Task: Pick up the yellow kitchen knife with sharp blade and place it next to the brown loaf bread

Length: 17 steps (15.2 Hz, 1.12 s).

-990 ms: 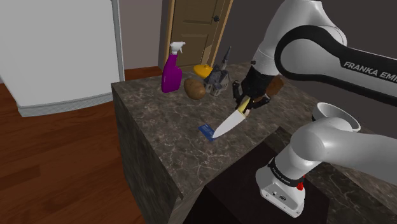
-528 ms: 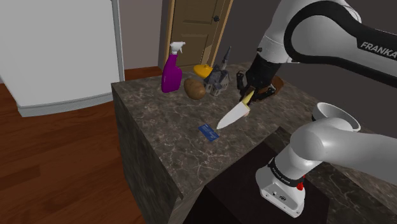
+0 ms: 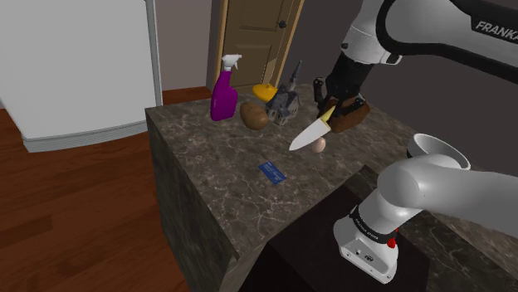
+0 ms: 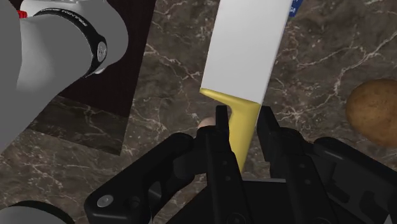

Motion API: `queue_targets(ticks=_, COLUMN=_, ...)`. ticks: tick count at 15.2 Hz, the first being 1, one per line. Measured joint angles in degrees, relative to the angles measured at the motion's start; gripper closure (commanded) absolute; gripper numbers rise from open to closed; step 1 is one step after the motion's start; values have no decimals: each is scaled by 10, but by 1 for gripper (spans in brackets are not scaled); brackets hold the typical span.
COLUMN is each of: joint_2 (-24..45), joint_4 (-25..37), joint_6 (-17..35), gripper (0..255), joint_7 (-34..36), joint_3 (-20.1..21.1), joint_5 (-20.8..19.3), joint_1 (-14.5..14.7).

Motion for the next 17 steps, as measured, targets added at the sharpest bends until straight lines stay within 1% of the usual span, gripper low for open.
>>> queue_targets(ticks=6, joint_2=80, joint_4=16, joint_6=57, gripper=255, joint_7=-69, joint_3=-48, joint_5=-53, joint_1=-52)
queue_targets(ticks=11, joint_2=166, joint_4=56, joint_6=101, gripper=255, joint_7=-115, joint_3=-78, joint_5=-91, joint_1=-93)
queue_targets(ticks=17, joint_2=272, joint_4=119, joint_6=140, gripper=255, joint_7=-162, joint_3=-108, joint_5=-129, joint_1=-134)
